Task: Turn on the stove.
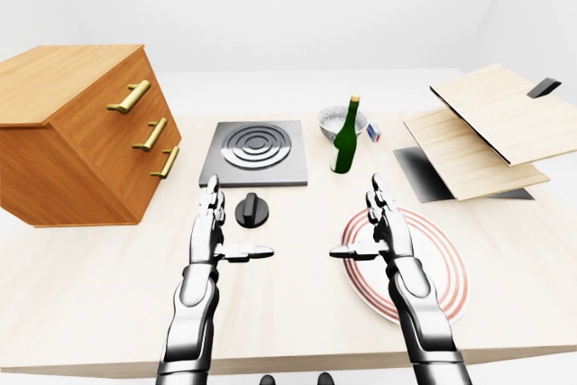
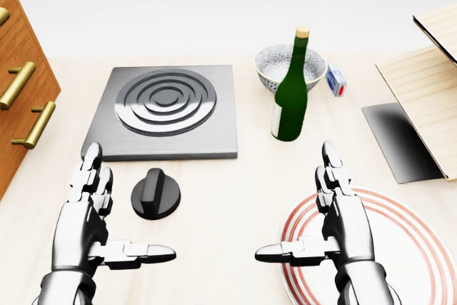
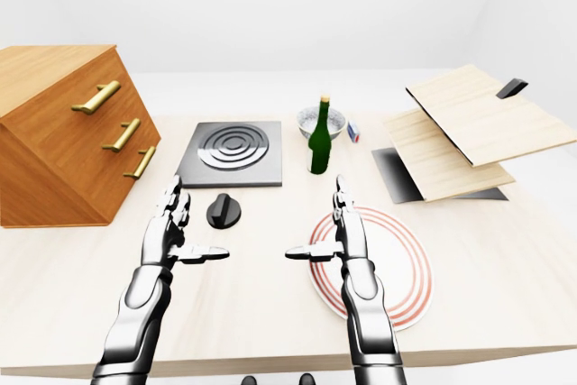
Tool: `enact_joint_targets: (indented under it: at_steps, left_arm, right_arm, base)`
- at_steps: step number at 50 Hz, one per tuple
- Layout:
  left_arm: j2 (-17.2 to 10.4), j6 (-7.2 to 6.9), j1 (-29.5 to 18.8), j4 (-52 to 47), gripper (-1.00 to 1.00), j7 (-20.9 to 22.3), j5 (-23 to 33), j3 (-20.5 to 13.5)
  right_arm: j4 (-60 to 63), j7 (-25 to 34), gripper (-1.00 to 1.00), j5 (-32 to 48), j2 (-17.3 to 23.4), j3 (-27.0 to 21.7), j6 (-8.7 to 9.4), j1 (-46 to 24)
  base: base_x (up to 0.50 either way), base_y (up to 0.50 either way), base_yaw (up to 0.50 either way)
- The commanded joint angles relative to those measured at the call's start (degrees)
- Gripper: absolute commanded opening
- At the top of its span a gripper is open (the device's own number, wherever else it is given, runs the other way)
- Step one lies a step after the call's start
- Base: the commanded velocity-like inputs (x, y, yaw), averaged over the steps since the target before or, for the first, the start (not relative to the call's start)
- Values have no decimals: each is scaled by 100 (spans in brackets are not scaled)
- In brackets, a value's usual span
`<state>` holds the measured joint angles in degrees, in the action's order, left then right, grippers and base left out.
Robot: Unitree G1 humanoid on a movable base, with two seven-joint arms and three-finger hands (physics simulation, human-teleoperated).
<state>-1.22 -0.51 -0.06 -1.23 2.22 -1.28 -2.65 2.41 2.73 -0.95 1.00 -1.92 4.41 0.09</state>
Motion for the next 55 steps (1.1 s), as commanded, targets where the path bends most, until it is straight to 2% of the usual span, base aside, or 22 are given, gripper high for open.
enact_joint_targets:
  at_steps: [1,7,13,20,23,27,32,55]
  left_arm:
    - [-12,-29,33,-25,100,2,-18,-29]
    - [-17,-36,22,1,100,-34,12,-44]
    - [-22,-149,-7,36,100,-87,-14,-79]
    - [-7,-123,50,31,100,-90,-21,-54]
    - [-11,-57,6,168,100,-108,-13,-65]
    - [-5,269,-278,935,100,-160,38,-31]
    - [0,551,-510,1599,100,-206,94,32]
    - [155,551,-754,2659,100,-237,297,293]
  right_arm:
    - [34,9,100,-9,-10,13,-85,82]
    - [87,37,100,-78,-7,-9,-76,95]
    - [53,31,100,-86,-1,-21,-101,79]
    - [116,77,100,-201,13,-78,-42,57]
    - [110,60,100,-194,15,-82,-54,50]
    - [185,72,100,-249,25,-108,24,51]
    - [139,67,100,-270,36,-136,39,5]
    - [234,72,100,-351,58,-189,59,-18]
  base:
    - [0,0,0]
    - [0,0,0]
    - [0,0,0]
    - [0,0,0]
    - [0,0,0]
    - [0,0,0]
    - [0,0,0]
    - [0,0,0]
